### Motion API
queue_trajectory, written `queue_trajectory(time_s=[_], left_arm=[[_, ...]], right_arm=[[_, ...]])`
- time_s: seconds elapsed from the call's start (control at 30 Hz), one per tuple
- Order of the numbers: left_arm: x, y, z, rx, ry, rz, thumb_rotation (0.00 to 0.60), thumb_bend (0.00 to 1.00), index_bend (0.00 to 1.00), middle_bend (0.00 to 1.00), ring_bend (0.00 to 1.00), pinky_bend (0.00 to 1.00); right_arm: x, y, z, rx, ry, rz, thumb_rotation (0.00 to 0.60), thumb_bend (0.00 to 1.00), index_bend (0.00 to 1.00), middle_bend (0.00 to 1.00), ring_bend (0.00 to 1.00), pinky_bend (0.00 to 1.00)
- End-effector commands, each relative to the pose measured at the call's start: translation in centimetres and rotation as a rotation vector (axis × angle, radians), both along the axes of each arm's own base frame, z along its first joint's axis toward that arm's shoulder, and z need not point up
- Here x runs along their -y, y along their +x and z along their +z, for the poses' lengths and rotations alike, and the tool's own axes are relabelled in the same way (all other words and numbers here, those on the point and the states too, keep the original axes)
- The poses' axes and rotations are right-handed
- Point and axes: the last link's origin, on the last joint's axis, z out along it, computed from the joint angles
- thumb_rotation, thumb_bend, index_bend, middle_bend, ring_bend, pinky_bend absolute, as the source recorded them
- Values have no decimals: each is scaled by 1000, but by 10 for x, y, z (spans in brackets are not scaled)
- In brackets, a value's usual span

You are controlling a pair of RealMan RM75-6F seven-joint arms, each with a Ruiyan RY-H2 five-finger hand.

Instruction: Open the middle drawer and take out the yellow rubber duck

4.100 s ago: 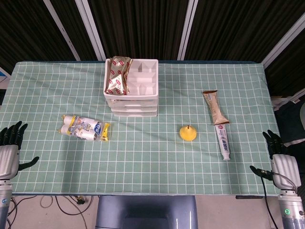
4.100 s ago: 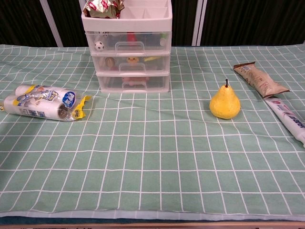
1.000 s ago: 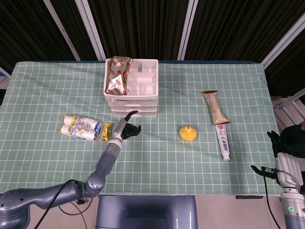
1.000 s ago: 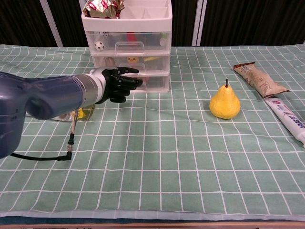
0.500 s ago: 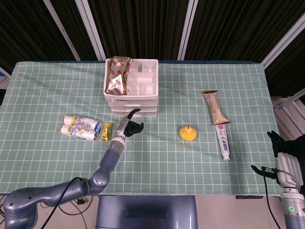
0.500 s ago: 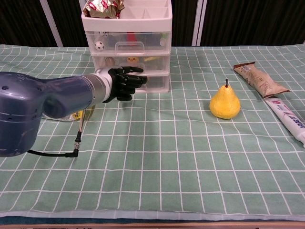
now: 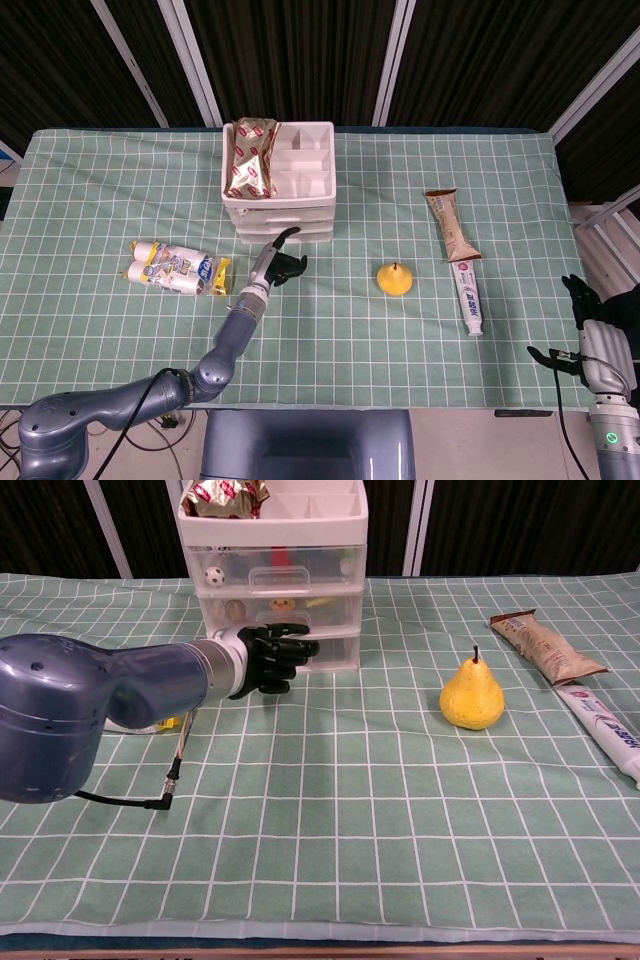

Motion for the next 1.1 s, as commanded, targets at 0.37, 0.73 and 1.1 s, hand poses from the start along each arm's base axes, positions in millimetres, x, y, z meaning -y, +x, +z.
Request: queue_trajectory(time_s=[0.37, 0.73, 1.1], left_arm=[[4, -1, -2, -1, -4, -12, 600, 483, 228, 982, 1000, 1000], [8, 0, 3, -3, -8, -31, 600, 484, 241, 982, 1000, 1000], [16, -7, 6, -12, -20, -27, 600, 484, 245, 982, 1000, 1000]], right_arm=[[0, 0, 0, 1, 1, 0, 600, 46, 0, 0, 0, 219], [-1, 1, 0, 0, 0, 1, 600, 46, 0, 0, 0, 219], [-1, 1, 0, -1, -2, 1, 600, 47, 0, 0, 0, 219]])
